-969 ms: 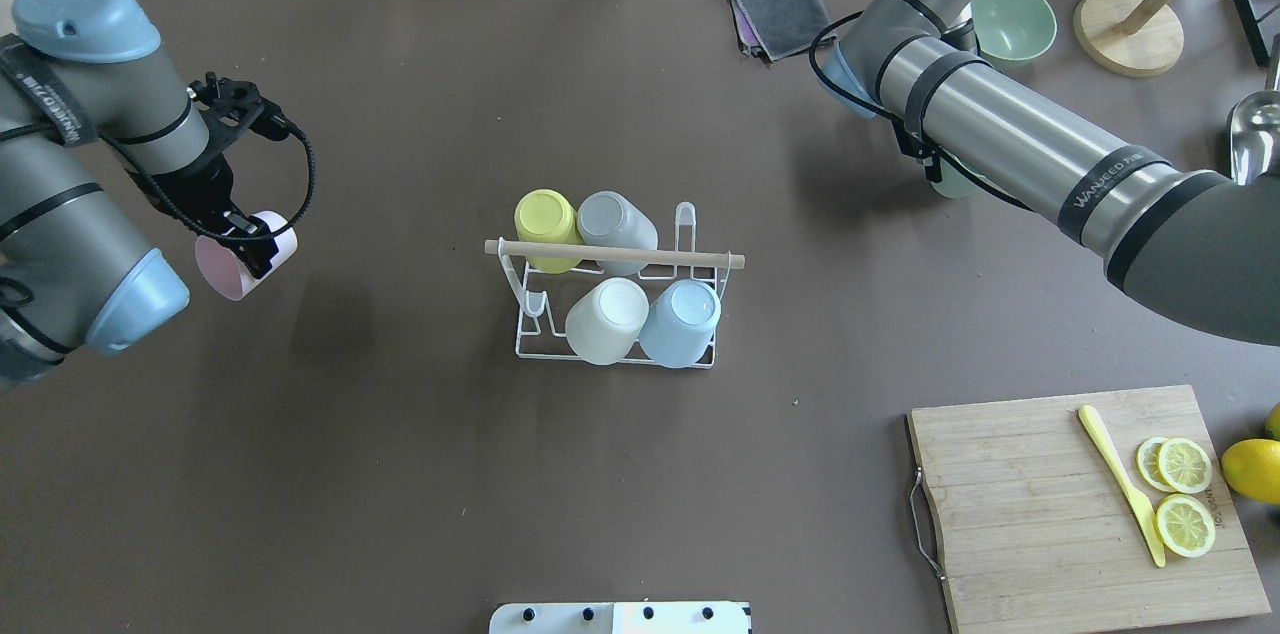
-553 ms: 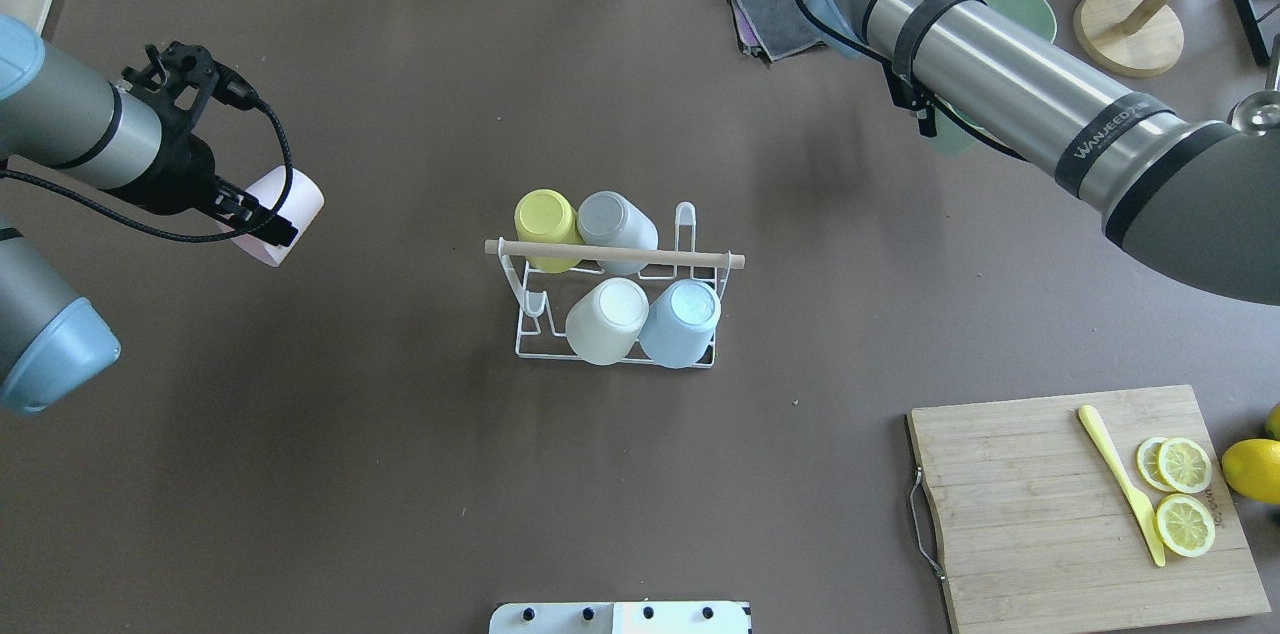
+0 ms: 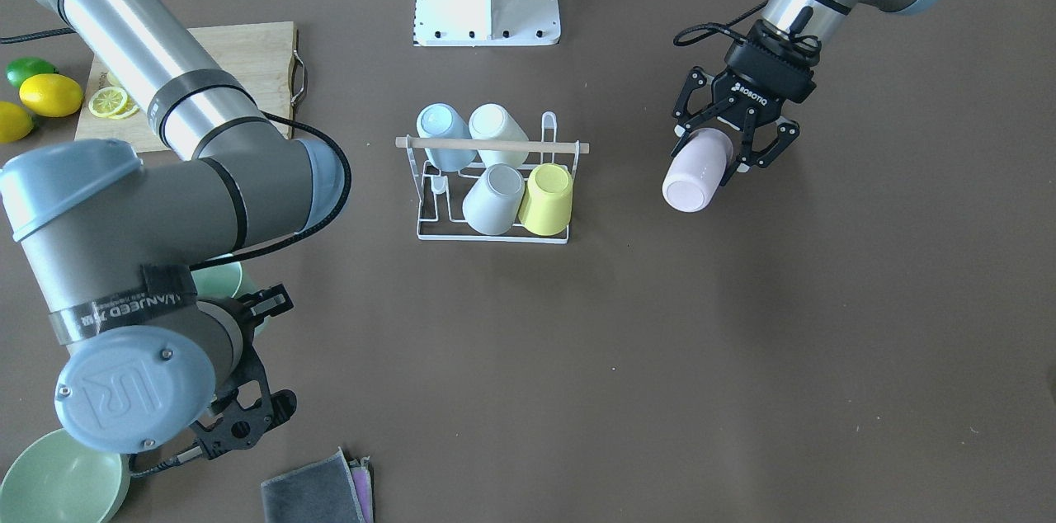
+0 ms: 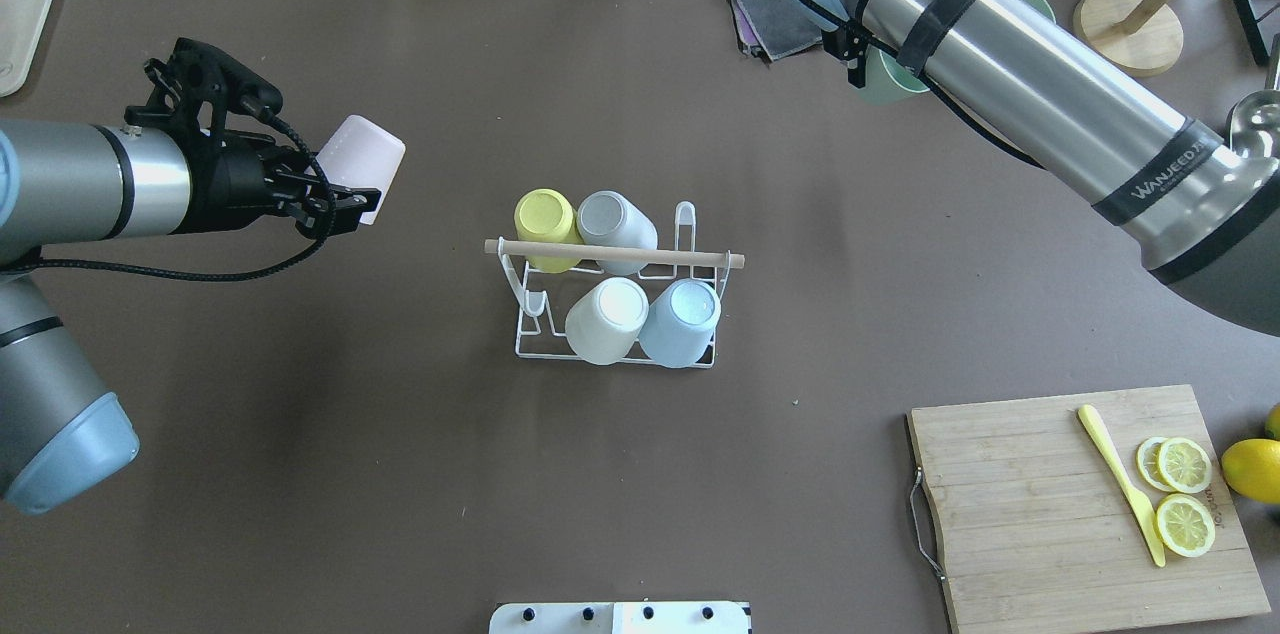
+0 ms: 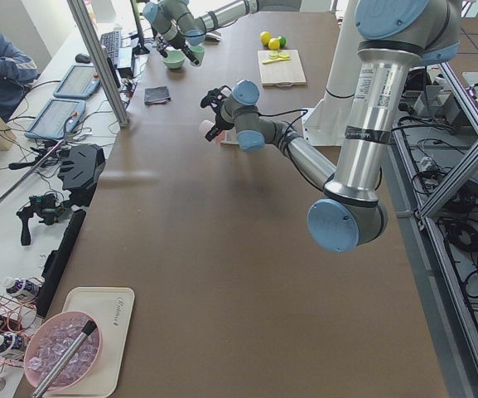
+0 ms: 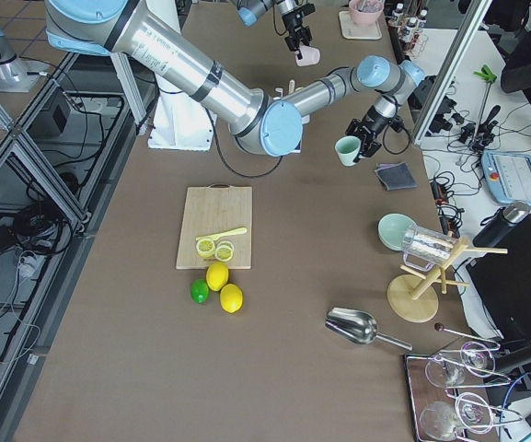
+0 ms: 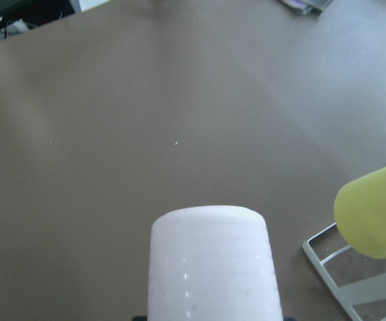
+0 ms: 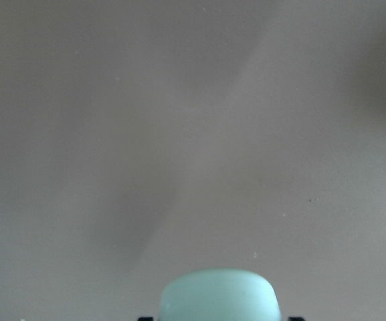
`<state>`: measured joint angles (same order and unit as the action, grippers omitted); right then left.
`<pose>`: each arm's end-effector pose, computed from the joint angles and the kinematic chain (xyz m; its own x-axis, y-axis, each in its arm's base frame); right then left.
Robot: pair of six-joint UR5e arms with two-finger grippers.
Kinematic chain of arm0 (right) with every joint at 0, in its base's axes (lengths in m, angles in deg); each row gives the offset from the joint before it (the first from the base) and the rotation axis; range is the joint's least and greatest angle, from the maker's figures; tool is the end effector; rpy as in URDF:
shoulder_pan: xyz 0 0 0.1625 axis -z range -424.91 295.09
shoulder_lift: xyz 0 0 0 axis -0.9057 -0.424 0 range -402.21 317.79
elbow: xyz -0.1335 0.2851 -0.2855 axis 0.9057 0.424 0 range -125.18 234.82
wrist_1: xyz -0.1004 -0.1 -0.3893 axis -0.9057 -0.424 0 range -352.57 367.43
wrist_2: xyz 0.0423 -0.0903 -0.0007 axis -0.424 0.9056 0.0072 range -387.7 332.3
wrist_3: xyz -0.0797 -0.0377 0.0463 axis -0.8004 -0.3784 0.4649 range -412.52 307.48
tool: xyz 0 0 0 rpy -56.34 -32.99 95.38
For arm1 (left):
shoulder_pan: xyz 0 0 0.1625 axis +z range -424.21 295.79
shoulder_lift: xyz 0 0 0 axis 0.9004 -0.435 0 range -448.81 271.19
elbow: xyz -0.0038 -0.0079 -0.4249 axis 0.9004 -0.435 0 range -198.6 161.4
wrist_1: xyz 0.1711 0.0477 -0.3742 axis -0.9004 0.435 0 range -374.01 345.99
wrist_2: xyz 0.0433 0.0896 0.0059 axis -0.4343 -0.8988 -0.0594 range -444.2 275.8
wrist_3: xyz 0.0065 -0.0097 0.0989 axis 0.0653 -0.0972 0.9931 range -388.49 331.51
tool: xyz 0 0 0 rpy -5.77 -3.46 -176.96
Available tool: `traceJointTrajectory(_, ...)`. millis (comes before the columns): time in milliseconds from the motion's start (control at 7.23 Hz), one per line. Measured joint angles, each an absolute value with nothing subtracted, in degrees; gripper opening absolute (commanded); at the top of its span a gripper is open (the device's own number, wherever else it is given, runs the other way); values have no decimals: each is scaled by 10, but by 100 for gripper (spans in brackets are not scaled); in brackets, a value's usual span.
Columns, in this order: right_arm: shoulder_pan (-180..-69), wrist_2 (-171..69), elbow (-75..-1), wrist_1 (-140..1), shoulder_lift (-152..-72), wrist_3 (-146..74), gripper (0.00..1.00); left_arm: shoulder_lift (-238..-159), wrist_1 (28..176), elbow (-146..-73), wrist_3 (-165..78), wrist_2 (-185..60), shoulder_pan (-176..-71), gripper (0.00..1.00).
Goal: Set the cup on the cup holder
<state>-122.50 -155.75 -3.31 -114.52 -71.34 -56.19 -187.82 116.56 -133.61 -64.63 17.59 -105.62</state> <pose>-0.3733 -0.7222 0.2627 0.6461 -0.4484 0.6176 0.5779 0.8160 -0.0121 0.3093 -0.4234 0.2927 0.5211 0.5943 -0.6125 0.1338 0.6519 0.7464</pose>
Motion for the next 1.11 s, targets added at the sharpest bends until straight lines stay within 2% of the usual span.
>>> traceJointTrajectory(415, -1227, -1566, -188, -1024, -773, -487, 0, -1839, 1252, -1377, -664, 74, -1020, 40)
traceJointTrajectory(830, -1216, -1564, -368, -806, -920, -337, 0, -1863, 1271, -1404, -664, -175, -852, 41)
traceJointTrajectory(1107, -1206, -1550, -440, -659, -984, -266, 0, -1882, 1272, -1405, -658, -341, -754, 38)
